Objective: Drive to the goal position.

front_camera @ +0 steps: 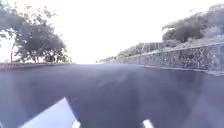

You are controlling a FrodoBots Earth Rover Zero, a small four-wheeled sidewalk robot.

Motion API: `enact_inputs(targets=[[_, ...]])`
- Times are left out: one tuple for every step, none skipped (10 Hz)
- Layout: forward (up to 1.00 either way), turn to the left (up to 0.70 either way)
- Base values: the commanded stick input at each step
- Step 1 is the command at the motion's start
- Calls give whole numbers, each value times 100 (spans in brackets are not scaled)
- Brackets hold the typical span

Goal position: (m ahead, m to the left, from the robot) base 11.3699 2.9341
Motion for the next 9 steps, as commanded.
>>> enact_inputs(targets=[[70, 0], [70, 0], [70, 0], [70, 0], [70, 0], [70, 0], [70, 0], [70, 0], [70, 0]])
